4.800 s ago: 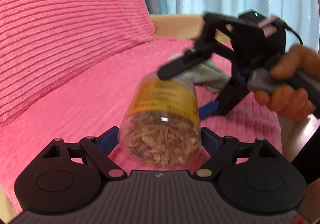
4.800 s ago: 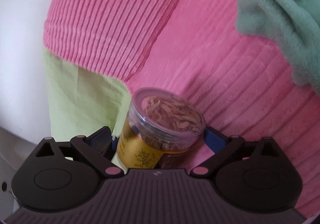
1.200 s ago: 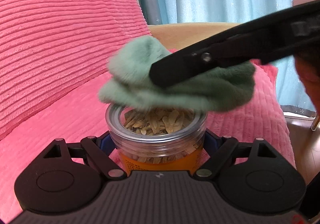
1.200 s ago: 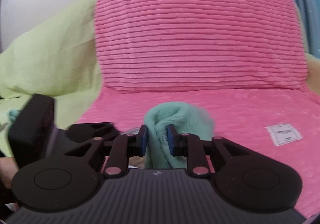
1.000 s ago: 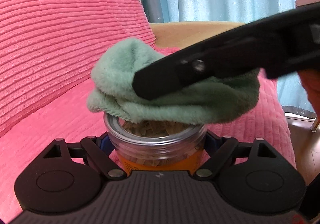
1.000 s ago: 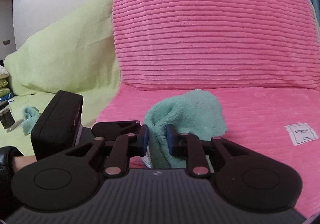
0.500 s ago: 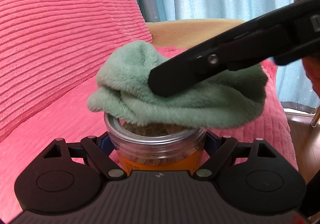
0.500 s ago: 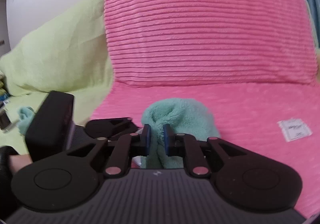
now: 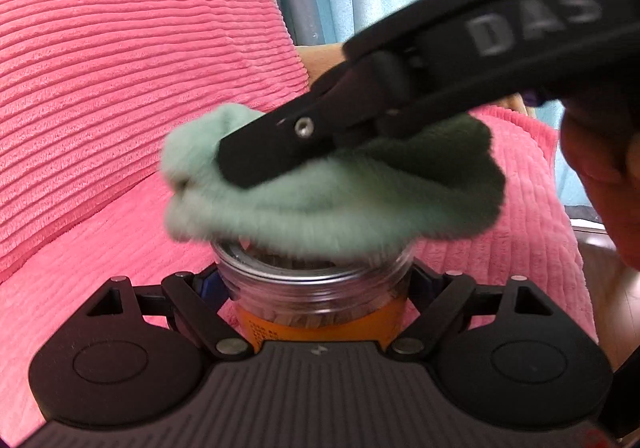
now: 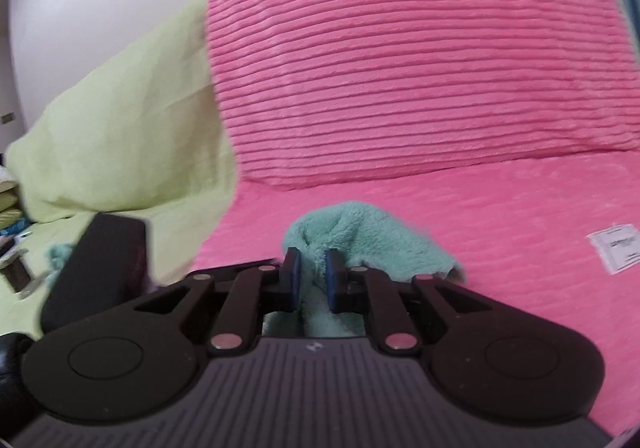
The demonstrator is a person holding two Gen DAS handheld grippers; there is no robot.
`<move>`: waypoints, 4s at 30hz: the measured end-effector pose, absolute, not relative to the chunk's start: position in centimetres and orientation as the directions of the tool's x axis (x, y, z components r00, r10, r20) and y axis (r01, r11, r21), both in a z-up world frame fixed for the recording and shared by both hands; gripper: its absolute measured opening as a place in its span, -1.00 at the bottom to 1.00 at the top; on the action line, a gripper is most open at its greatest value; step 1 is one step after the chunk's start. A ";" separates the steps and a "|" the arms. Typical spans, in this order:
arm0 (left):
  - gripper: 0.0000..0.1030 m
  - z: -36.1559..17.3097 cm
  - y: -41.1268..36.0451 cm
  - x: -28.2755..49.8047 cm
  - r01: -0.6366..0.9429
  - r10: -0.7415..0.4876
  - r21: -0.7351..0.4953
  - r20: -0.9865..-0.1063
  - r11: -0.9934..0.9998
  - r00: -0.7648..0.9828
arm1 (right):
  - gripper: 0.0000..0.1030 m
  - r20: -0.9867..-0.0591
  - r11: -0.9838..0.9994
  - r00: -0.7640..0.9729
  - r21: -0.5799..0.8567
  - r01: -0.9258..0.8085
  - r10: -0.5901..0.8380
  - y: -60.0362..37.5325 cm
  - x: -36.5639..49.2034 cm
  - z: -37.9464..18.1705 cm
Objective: Clean container
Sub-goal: 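Rub the cloth over the jar lid with the right tool while the left tool holds it, then lift the cloth off the lid and open the right tool to drop it, then set the jar upright on the cushion and open the left tool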
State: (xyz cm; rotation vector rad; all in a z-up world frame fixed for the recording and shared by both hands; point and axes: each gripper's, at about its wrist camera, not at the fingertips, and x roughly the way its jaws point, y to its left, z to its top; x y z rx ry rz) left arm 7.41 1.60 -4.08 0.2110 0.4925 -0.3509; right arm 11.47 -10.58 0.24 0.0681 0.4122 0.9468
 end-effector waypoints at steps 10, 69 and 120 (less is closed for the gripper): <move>0.65 -4.2 1.4 7.2 0.378 -0.273 0.125 -0.494 0.917 0.825 | -0.81 -0.369 0.684 0.598 0.168 -0.710 0.711 -13.5 11.4 0.6; 0.65 -4.6 1.2 6.9 0.352 -0.264 0.105 -0.477 0.930 0.838 | -0.82 -0.310 0.757 0.691 0.262 -0.598 0.653 -15.2 13.7 -0.3; 0.99 -2.6 0.9 1.2 0.045 -0.010 0.045 -0.591 0.998 0.806 | 0.97 -0.552 0.934 0.757 0.263 -0.240 0.350 -21.0 8.8 -6.1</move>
